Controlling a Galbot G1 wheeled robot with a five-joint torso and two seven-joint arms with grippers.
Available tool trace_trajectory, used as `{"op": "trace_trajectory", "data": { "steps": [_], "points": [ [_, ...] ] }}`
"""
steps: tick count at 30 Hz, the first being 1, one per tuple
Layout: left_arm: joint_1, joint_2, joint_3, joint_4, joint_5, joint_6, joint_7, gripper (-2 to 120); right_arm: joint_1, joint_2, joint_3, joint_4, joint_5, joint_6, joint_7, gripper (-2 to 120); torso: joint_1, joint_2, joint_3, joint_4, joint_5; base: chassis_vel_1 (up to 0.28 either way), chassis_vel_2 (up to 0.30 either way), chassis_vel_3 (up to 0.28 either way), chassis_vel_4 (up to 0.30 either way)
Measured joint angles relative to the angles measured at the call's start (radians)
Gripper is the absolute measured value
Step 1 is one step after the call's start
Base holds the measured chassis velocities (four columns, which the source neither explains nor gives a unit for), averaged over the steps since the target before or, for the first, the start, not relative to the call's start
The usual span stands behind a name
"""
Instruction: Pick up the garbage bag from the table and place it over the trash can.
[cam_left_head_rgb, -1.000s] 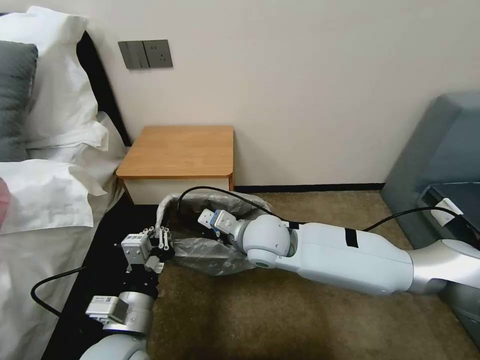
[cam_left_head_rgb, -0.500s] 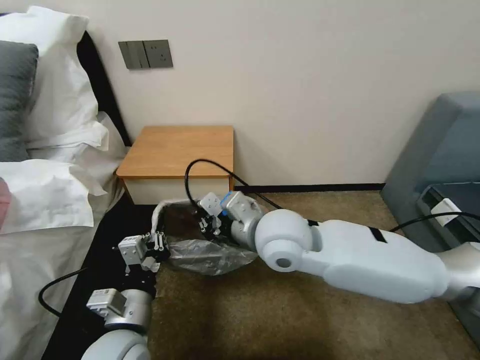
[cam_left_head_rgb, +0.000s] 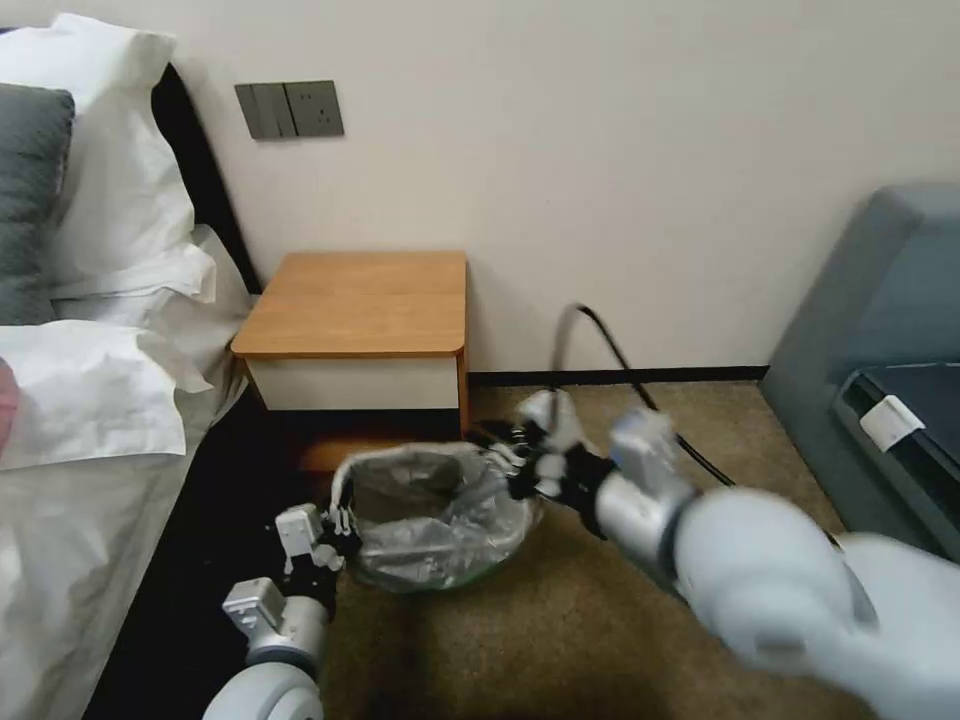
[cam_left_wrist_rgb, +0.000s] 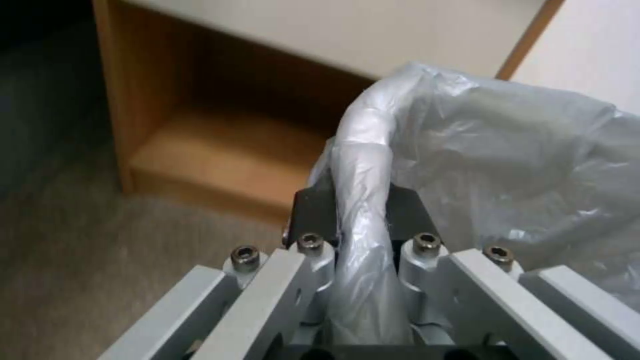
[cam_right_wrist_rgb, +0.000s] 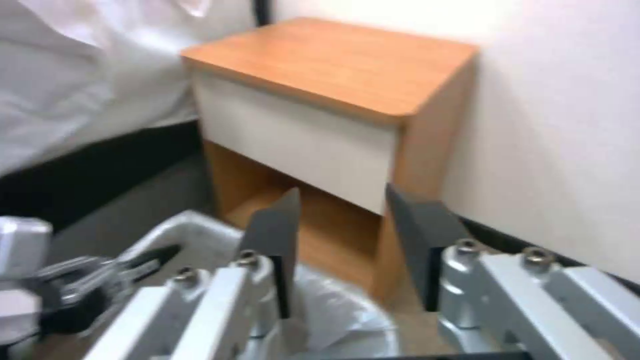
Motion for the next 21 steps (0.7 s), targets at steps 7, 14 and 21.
{"op": "trace_trajectory", "data": {
  "steps": [7,14,21],
  "points": [
    [0.015,-0.017,0.024,0.02,0.008,0.009,-0.024,8,-0.308,0.093,0.129,-0.014,-0.264,0.026,-0.04,67,0.0,0.0,0.0,0.0002,0.0002,0.0,0.0,0.0,0.0],
    [0.017,-0.017,0.073,0.04,0.011,0.018,-0.032,8,-0.437,0.171,0.21,-0.042,-0.388,0.058,-0.071,89,0.0,0.0,0.0,0.0002,0.0,0.0,0.0,0.0,0.0],
    [0.011,-0.018,0.093,0.061,0.032,0.046,-0.034,8,-0.475,0.207,0.24,-0.054,-0.419,0.071,-0.084,100,0.0,0.0,0.0,0.0002,0.0,0.0,0.0,0.0,0.0]
  ]
}}
